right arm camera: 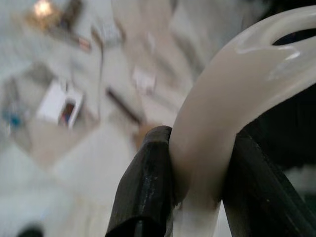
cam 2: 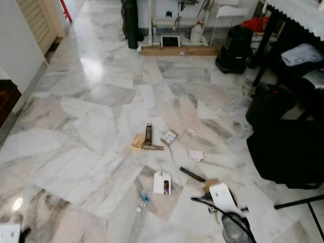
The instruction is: Sweep floor
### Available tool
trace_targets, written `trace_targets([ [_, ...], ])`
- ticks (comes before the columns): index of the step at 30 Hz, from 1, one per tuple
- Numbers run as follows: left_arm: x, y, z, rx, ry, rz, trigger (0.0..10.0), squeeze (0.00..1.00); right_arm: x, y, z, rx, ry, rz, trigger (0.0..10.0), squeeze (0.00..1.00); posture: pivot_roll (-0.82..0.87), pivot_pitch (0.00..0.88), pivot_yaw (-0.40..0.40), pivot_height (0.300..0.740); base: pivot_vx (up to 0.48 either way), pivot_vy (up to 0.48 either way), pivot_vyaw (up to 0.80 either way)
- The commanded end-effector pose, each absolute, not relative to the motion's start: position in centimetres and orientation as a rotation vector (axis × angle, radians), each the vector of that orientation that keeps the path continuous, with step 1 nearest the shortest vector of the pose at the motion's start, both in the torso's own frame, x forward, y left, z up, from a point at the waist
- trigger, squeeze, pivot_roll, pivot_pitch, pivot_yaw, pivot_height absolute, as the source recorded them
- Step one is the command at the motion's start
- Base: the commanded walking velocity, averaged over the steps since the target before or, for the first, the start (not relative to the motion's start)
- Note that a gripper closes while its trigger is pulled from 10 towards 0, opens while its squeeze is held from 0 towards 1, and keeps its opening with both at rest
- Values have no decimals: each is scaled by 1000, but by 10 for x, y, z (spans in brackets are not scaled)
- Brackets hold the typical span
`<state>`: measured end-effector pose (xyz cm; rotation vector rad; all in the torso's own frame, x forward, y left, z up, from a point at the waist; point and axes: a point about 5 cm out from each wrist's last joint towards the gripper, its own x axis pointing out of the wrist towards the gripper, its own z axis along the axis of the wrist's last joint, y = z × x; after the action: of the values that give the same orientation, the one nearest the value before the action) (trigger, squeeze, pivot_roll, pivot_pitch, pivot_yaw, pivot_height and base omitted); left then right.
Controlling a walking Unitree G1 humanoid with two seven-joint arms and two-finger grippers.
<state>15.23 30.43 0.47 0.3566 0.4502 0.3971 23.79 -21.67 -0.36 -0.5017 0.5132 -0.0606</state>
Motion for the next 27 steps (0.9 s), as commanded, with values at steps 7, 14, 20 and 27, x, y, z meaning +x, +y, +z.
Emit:
trace_targets([
  [7, 181, 300, 48, 428, 306, 505, 10000, 0, 254, -199, 37, -500, 372, -51, 10000, 0, 56, 93, -26, 740, 0, 0, 0],
  [14, 198, 286, 62, 379, 248, 515, 10000, 0, 264, -188, 68, -493, 273, -50, 10000, 0, 47, 92, -27, 740, 0, 0, 0],
  [20, 209, 279, 66, 350, 227, 509, 10000, 0, 275, -181, 93, -466, 177, -46, 10000, 0, 45, 81, -31, 740, 0, 0, 0],
  [27, 222, 271, 72, 330, 195, 478, 10000, 0, 287, -165, 125, -404, 52, -33, 10000, 0, 41, 56, -30, 740, 0, 0, 0],
])
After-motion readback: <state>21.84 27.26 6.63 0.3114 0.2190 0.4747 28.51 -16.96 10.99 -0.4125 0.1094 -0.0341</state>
